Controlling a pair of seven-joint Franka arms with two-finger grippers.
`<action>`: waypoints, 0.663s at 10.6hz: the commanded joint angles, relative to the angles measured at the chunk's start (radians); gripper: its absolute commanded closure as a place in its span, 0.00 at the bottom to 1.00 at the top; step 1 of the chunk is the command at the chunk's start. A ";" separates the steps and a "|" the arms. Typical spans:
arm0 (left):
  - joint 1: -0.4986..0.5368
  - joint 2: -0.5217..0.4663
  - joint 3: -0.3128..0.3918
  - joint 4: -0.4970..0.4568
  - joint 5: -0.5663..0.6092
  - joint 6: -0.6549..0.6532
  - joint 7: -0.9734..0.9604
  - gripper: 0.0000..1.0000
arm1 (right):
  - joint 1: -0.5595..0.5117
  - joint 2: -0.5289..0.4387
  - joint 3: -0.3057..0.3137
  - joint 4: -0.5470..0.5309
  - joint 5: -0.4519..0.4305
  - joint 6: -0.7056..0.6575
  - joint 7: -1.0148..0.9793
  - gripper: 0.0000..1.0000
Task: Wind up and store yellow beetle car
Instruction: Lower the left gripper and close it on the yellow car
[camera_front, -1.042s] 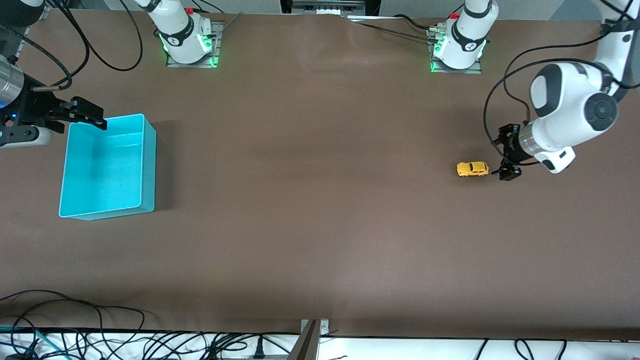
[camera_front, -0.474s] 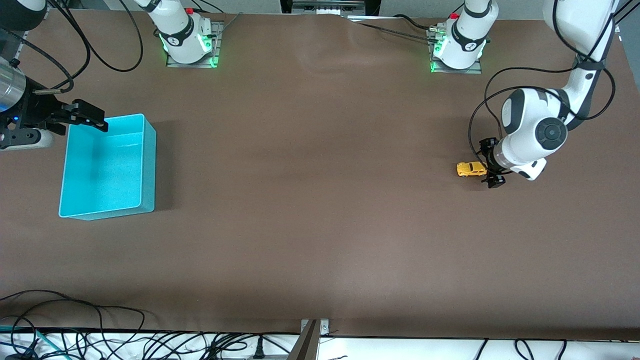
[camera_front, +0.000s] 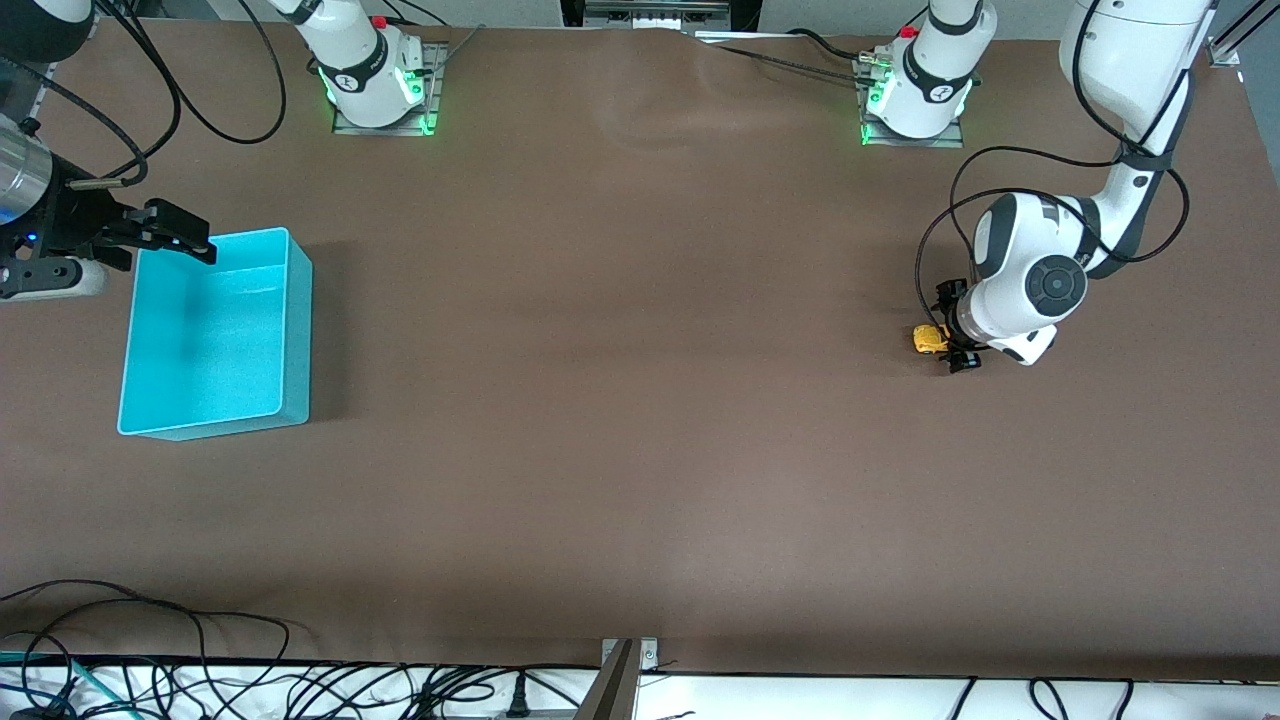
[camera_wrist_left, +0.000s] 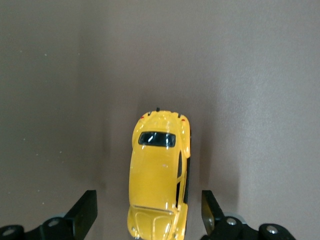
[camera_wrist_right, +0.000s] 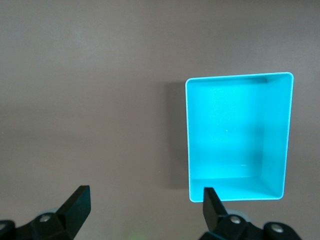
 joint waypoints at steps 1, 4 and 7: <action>-0.003 -0.007 0.004 0.003 0.036 0.003 -0.031 0.52 | -0.003 0.001 -0.001 -0.001 0.015 0.007 -0.008 0.00; -0.002 -0.015 0.006 0.003 0.036 -0.013 -0.031 0.44 | -0.003 0.001 -0.001 -0.001 0.015 0.007 -0.006 0.00; 0.003 -0.027 0.006 0.005 0.036 -0.016 -0.031 0.35 | -0.003 0.001 -0.001 -0.001 0.015 0.008 -0.008 0.00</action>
